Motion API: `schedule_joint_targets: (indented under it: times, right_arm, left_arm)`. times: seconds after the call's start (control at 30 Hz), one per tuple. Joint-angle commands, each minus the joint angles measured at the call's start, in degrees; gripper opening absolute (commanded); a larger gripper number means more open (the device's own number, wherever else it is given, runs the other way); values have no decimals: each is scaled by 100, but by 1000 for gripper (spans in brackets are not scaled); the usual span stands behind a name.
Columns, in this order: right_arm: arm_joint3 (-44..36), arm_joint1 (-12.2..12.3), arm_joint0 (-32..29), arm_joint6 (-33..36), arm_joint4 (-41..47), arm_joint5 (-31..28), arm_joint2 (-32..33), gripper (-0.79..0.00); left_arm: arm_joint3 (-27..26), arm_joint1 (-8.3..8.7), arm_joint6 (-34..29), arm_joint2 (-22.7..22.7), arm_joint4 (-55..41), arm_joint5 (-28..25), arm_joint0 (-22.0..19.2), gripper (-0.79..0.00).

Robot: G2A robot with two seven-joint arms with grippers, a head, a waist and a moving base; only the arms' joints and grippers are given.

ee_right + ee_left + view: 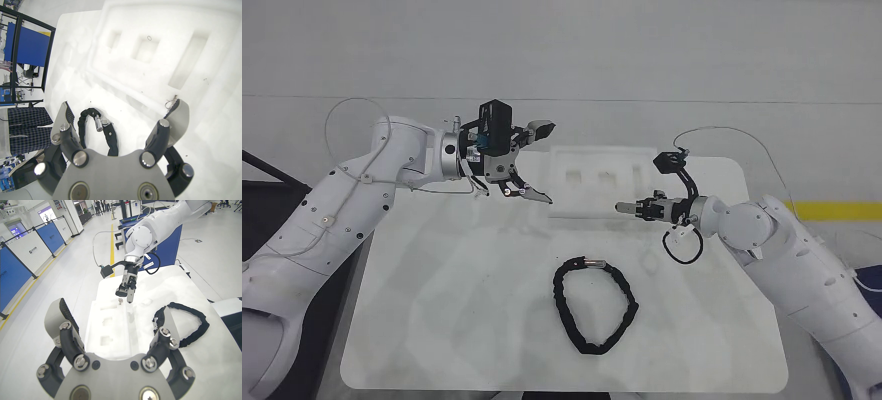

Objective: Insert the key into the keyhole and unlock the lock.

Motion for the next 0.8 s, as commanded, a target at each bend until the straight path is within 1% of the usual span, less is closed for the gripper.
schedule_joint_targets:
  times: [0.0,0.13,0.3,0.37,0.4,0.47,0.53,0.57,0.6,0.63,0.67,0.7,0.77]
  right_arm:
    - [-56,5,28,104,-236,208,27,0]
    - [-81,-11,92,432,-326,554,83,0]
    - [67,-82,201,792,-345,804,41,0]
    - [138,-124,255,852,-352,887,10,-58]
    - [174,-144,277,845,-354,898,2,-65]
    - [247,-182,318,816,-384,971,-12,-49]
    - [303,-214,358,836,-442,1035,-31,-145]
    - [327,-230,373,844,-436,1051,-32,-166]
    - [350,-245,384,852,-438,1057,-34,-215]
    - [373,-258,398,864,-458,1070,-38,-305]
    - [387,-272,408,867,-480,1083,-43,-336]
    - [401,-286,415,873,-488,1093,-47,-391]
    - [423,-312,444,908,-556,1145,-65,-413]
  left_arm:
    - [0,0,0,0,0,0,0,0]
    - [0,0,0,0,0,0,0,0]
    - [0,0,0,0,0,0,0,0]
    - [0,0,0,0,0,0,0,0]
    - [0,0,0,0,0,0,0,0]
    - [0,0,0,0,0,0,0,0]
    - [0,0,0,0,0,0,0,0]
    - [0,0,0,0,0,0,0,0]
    - [0,0,0,0,0,0,0,0]
    - [0,0,0,0,0,0,0,0]
    - [0,0,0,0,0,0,0,0]
    - [0,0,0,0,0,0,0,0]
    - [0,0,0,0,0,0,0,0]
